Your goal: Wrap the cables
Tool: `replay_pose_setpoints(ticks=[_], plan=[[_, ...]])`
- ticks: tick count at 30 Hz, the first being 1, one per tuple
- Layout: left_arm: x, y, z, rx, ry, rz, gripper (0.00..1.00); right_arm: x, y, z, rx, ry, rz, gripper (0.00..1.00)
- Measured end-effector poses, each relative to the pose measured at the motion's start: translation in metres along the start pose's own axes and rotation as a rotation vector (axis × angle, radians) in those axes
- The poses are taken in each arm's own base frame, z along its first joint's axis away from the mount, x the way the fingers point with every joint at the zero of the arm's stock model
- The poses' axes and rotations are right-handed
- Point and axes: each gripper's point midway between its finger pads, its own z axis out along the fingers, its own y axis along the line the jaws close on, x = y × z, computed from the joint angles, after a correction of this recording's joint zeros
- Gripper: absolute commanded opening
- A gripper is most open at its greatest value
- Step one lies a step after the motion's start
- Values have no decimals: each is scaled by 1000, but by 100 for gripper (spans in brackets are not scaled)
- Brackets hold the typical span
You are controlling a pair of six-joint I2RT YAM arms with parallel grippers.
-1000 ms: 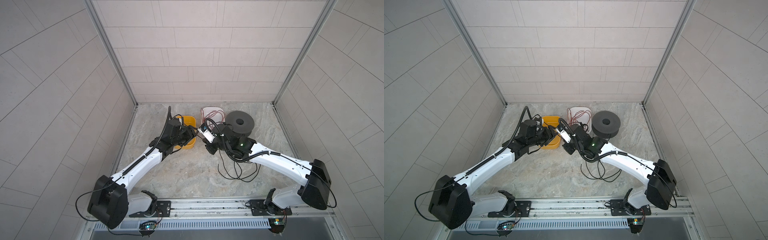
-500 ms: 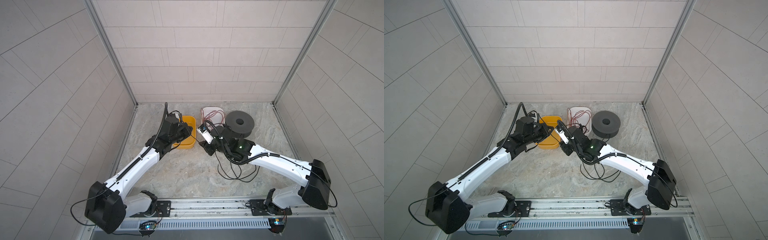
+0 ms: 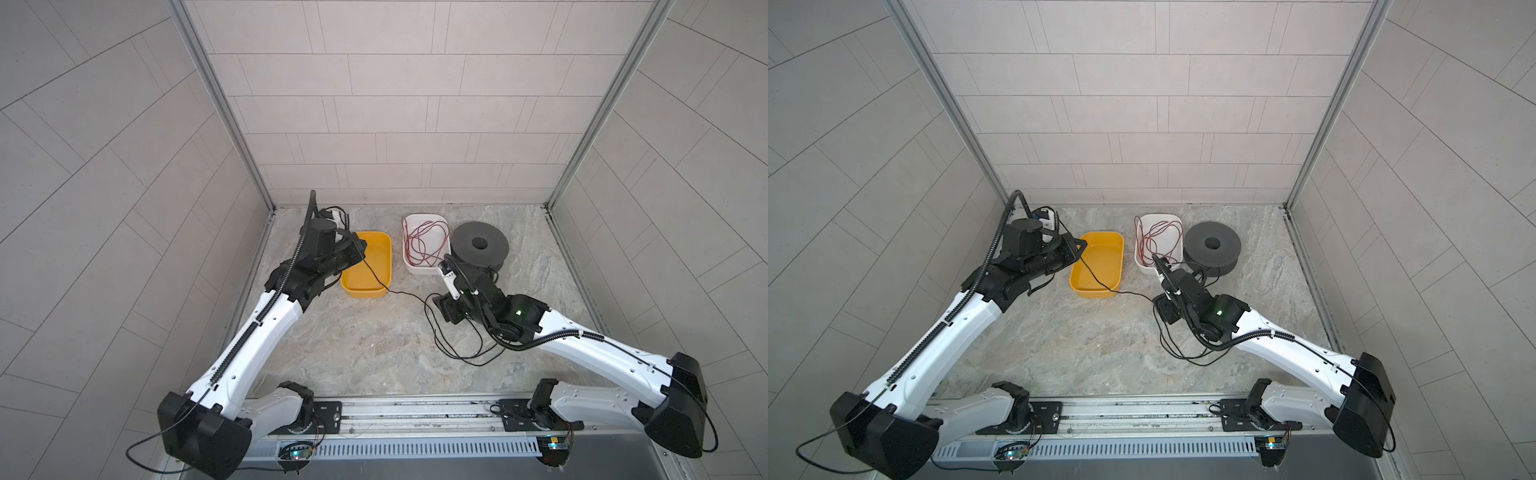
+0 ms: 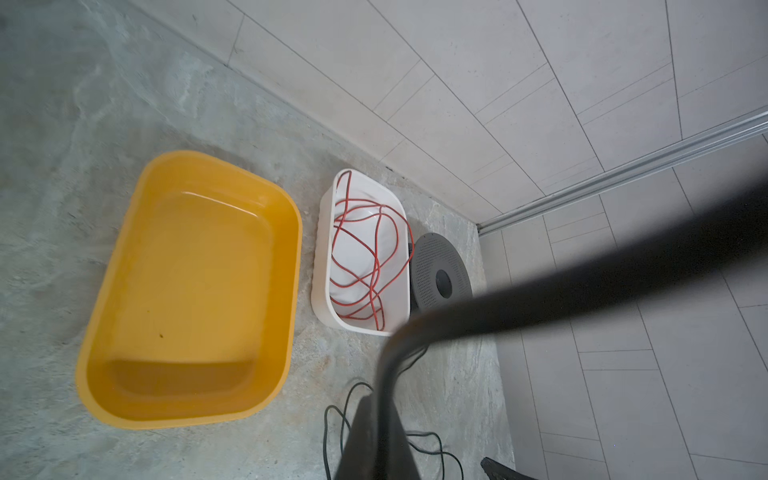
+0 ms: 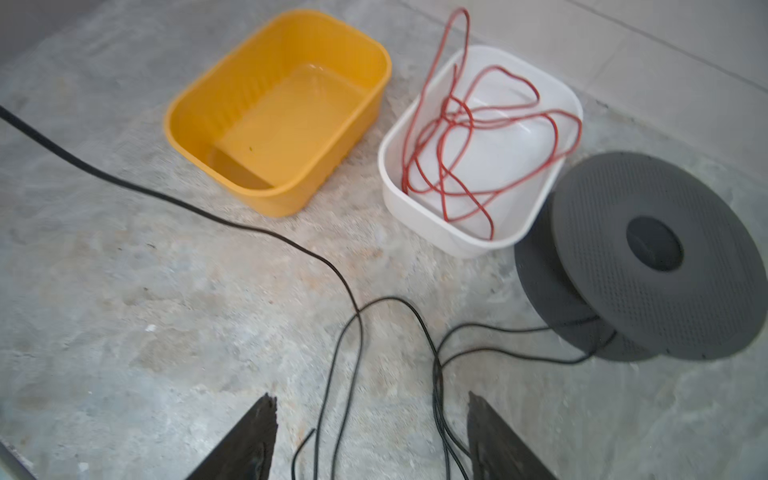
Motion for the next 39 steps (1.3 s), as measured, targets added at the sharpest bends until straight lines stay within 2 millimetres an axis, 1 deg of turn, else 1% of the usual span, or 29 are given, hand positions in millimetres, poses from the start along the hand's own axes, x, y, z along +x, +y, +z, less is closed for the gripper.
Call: replay_pose_setpoints(ticks=[3,4,5,6,8,9,11,14,17,23,30,32,35,39], plan=[[-12,-1,-13,0,-37,23,0,19,-23,-4,37,22,85,64],[-15,-1,-17,1,-50,31,0,23,-27,-6,34,23,114,63],[-16,-1,-20,2,-55,35,0,28,-26,-8,16,24,131,62],[-16,-1,-21,2,-57,38,0,31,-22,-9,-10,28,142,62],[-17,1,-22,-2,-60,43,0,39,-10,-9,-69,44,146,56],[-17,2,-21,-4,-59,43,0,43,-5,-8,-90,54,145,53],[-15,5,-19,-12,-53,42,0,56,7,-3,-135,88,143,51],[-13,10,-16,-24,-43,41,0,71,23,11,-177,144,129,43],[-12,13,-15,-32,-41,41,0,82,36,28,-202,192,128,39],[-12,17,-15,-46,-39,51,0,97,55,54,-240,262,143,38],[-7,22,-13,-55,-26,48,0,110,65,74,-251,328,150,32],[-7,22,-13,-54,-23,48,0,113,67,80,-252,341,156,28],[-7,22,-13,-54,-23,48,0,116,68,84,-251,350,164,26],[-7,22,-13,-54,-23,48,0,114,69,86,-251,341,172,24]])
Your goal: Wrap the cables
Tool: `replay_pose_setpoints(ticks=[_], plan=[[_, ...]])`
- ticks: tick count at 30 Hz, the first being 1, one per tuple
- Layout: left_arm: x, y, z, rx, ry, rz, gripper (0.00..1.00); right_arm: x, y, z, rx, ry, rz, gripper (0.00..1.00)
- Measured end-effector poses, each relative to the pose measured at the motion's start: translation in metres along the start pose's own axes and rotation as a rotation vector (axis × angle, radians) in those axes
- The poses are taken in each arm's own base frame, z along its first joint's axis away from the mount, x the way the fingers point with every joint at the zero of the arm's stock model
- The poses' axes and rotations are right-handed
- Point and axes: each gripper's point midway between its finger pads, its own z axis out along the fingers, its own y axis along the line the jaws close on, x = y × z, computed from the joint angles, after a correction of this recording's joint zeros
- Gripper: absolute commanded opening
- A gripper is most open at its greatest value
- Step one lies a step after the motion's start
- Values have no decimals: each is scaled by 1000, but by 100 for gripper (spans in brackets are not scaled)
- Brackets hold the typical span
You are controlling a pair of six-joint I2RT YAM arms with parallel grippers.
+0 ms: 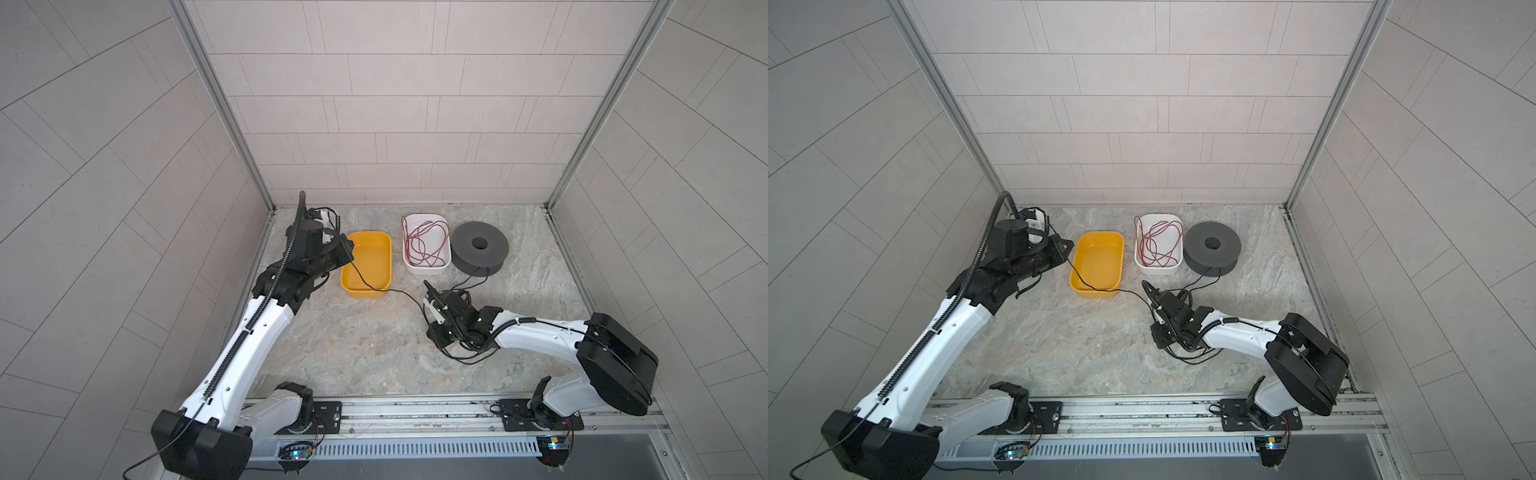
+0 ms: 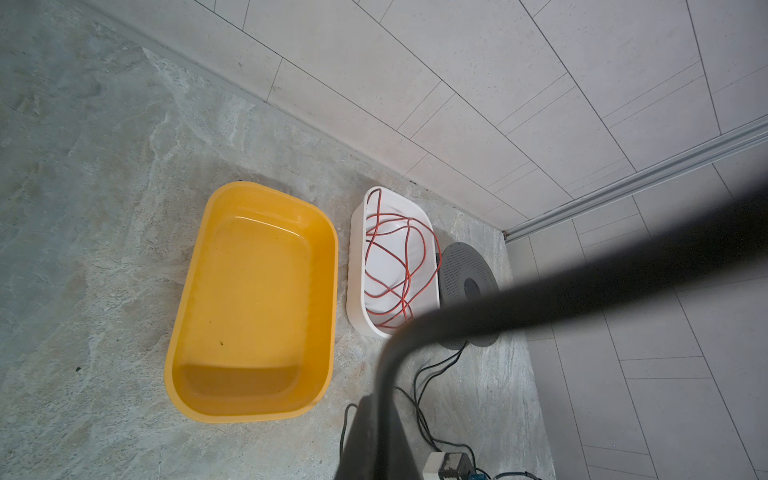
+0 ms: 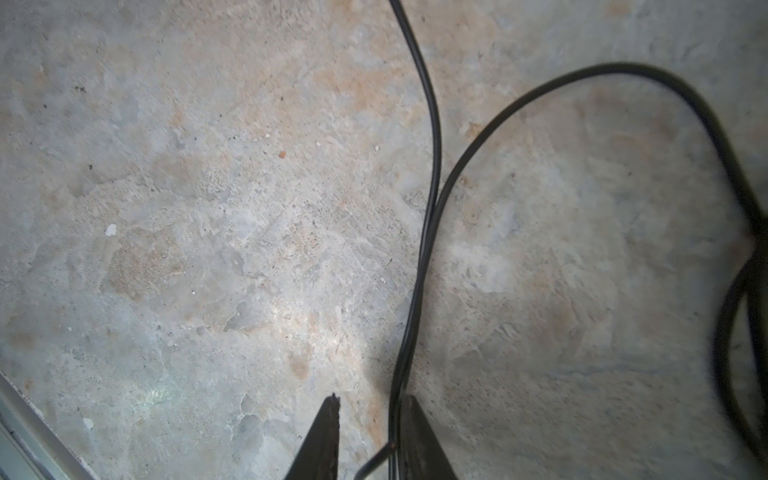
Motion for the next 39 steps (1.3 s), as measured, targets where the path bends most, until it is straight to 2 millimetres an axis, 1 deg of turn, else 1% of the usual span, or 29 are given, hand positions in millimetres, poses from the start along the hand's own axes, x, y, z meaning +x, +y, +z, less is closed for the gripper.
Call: replay_pose_setpoints(ticks=[7,11,13,15,17,18,20,21,23,25,27,28,29,31,35,37,39], plan=[[1,2,0,-9,5,5,0,-1,-3,1,20,-3,6,1],[0,7,0,-23,6,2,0,-6,-6,-5,46,-15,4,0],[-1,11,-1,-34,3,-1,0,-14,-8,-19,72,-30,-2,0],[-5,15,-3,-49,0,-2,0,-33,-8,-44,109,-80,-19,0],[-15,17,-9,-73,-11,0,0,-63,-6,-83,144,-178,-39,0],[-22,18,-13,-89,-25,8,0,-78,-5,-104,157,-234,-45,0],[-46,15,-29,-129,-80,30,0,-114,-10,-164,183,-378,-35,0],[-61,13,-40,-149,-121,46,0,-130,-18,-192,200,-442,-13,0],[-90,9,-65,-190,-212,74,0,-159,-41,-255,257,-566,49,0],[-122,7,-100,-243,-319,94,0,-182,-69,-315,340,-676,118,0],[-144,7,-129,-287,-394,99,0,-198,-92,-362,423,-744,171,0],[-153,9,-142,-313,-425,100,0,-204,-101,-381,459,-768,194,0],[-161,11,-153,-339,-452,100,0,-208,-109,-396,488,-786,211,0],[-170,21,-167,-402,-489,97,0,-210,-130,-416,556,-802,260,0],[-170,54,-181,-560,-495,80,0,-192,-174,-436,710,-770,366,0],[-171,69,-189,-633,-500,71,0,-181,-189,-441,780,-741,393,0],[-171,77,-194,-679,-506,67,0,-175,-195,-445,825,-721,397,0]])
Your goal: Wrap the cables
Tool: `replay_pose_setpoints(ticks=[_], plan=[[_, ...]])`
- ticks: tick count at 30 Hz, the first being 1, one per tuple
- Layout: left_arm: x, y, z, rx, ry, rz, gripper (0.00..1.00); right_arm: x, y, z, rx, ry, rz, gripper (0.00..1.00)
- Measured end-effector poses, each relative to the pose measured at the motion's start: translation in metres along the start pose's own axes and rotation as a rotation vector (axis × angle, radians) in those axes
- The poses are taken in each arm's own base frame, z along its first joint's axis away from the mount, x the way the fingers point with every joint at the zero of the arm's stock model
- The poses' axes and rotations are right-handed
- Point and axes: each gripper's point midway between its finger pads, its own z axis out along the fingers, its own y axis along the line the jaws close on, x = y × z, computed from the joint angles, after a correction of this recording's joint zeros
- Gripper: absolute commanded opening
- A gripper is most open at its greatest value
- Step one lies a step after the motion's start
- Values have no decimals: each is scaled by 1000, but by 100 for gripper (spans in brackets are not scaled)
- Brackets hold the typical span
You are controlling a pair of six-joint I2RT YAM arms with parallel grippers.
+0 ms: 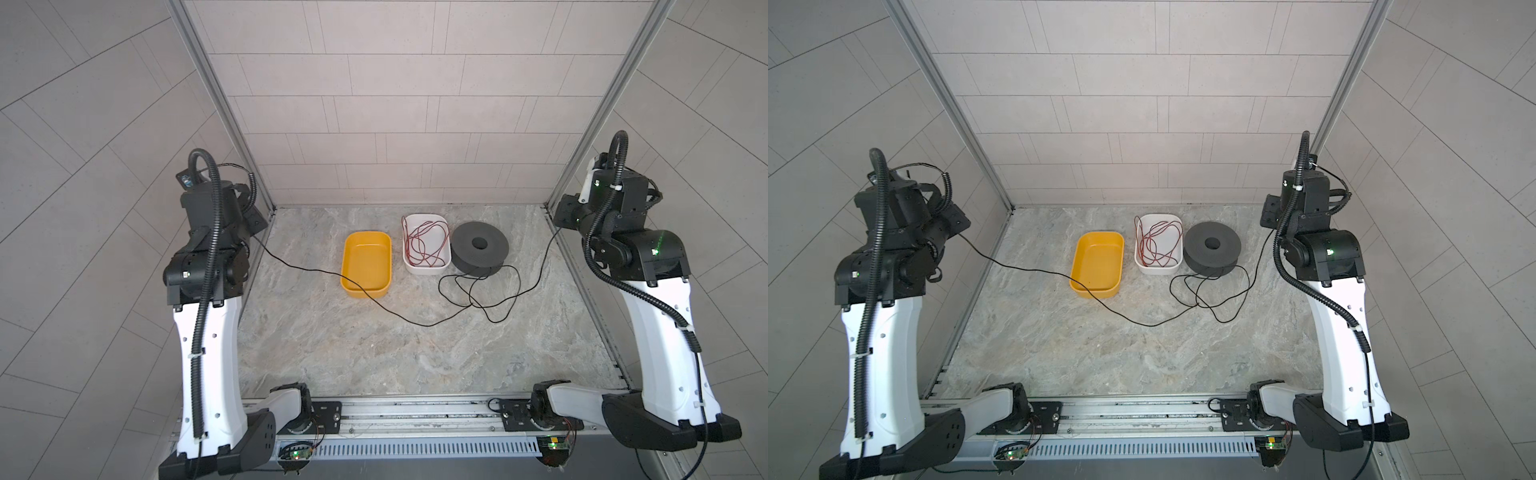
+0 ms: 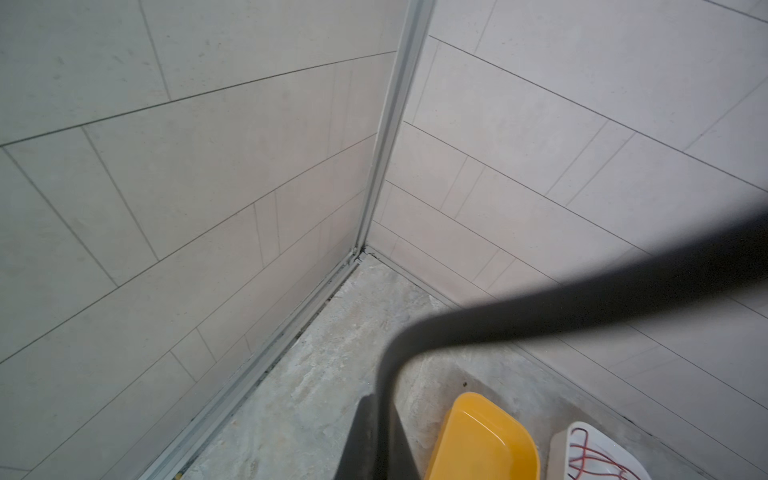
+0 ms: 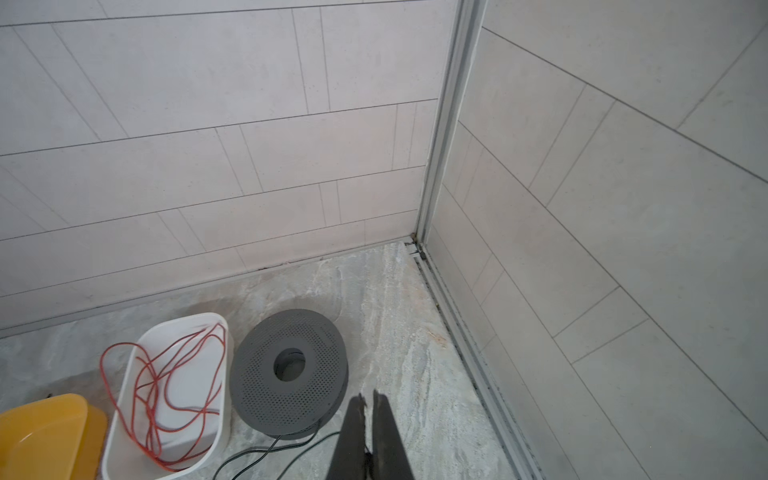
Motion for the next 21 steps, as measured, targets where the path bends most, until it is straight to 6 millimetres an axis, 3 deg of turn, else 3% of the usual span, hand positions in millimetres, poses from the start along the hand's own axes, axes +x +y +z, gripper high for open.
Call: replay_pose_setpoints(ticks=[4,8,10,17,21], plan=[[1,1,-2,-3,3,4,0,-3,-15,-7,70,-4,-32,0],[7,-13,-8,99,19,-29,0,4,-14,-6,63,15,-46,0],[16,-21,-12,171,38,-56,0,23,-11,3,53,62,-65,0],[43,-64,-25,455,150,-187,0,131,2,48,32,310,-116,0],[56,-79,-23,544,206,-236,0,163,-1,54,45,331,-90,0]])
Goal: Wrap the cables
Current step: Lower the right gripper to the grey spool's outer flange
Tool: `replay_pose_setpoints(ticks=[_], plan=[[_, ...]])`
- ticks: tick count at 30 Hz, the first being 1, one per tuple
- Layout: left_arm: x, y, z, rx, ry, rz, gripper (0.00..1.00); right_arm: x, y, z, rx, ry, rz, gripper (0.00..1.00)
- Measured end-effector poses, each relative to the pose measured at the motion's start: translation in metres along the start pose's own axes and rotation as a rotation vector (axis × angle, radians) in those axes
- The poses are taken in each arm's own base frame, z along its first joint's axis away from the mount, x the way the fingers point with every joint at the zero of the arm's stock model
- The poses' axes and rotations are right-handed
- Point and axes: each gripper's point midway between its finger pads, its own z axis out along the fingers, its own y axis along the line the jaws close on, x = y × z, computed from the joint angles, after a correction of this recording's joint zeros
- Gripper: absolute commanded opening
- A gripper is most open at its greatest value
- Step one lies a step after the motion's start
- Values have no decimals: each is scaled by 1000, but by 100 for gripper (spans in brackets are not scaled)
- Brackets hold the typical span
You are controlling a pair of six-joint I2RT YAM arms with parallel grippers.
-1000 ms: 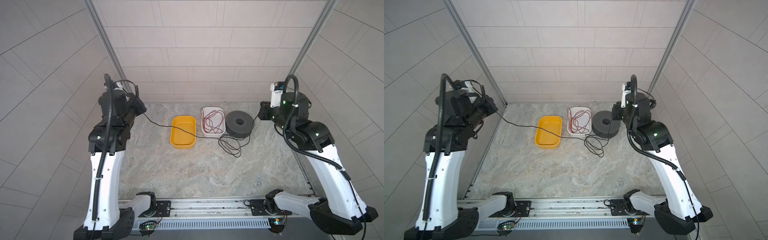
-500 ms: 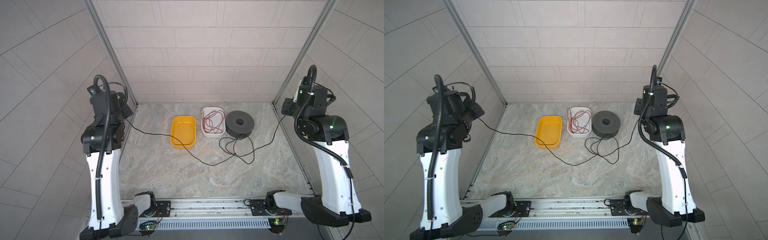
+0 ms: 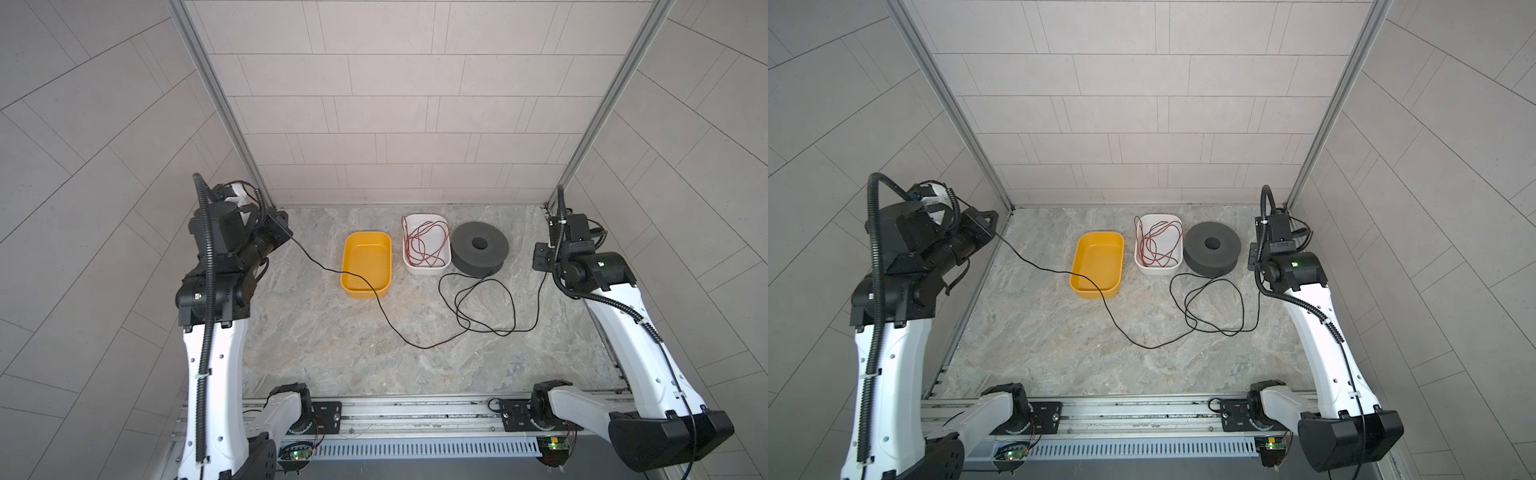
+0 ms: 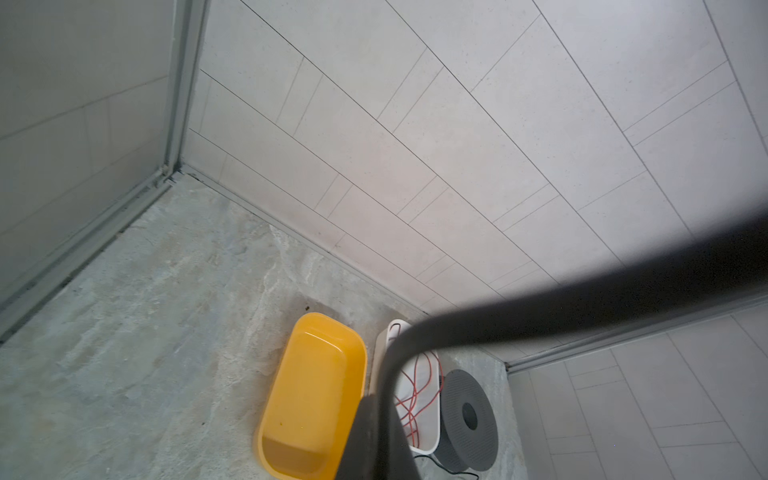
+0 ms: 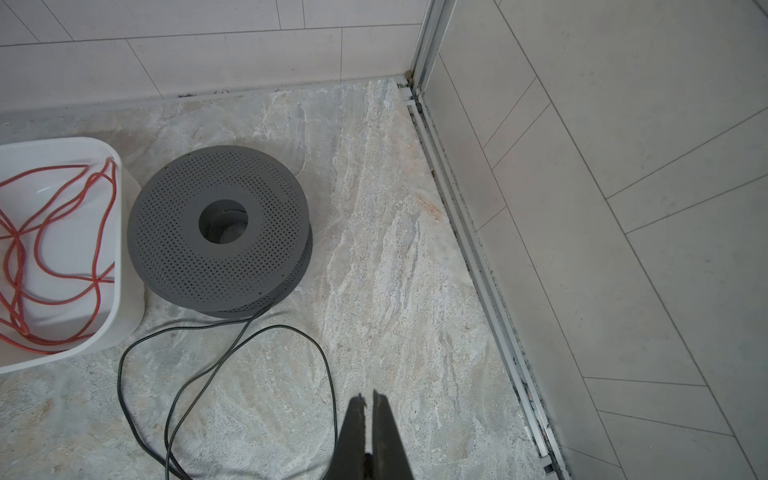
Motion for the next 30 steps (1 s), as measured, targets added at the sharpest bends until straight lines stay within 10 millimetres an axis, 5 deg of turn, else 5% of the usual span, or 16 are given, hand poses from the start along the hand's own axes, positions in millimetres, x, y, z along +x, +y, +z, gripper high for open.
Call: replay_pose_setpoints(ticks=[8,16,19,24,30], plan=[[28,4,15,55,68,-54,0,35,-6,44,65,20,67,0],[87,-11,38,151,224,-36,0,70,-19,94,129,125,101,4],[109,-29,39,212,280,30,0,71,-21,102,134,134,117,22],[130,-40,40,272,330,125,0,64,-17,105,106,109,134,76],[144,-47,38,340,380,227,0,54,-6,100,31,80,147,92]])
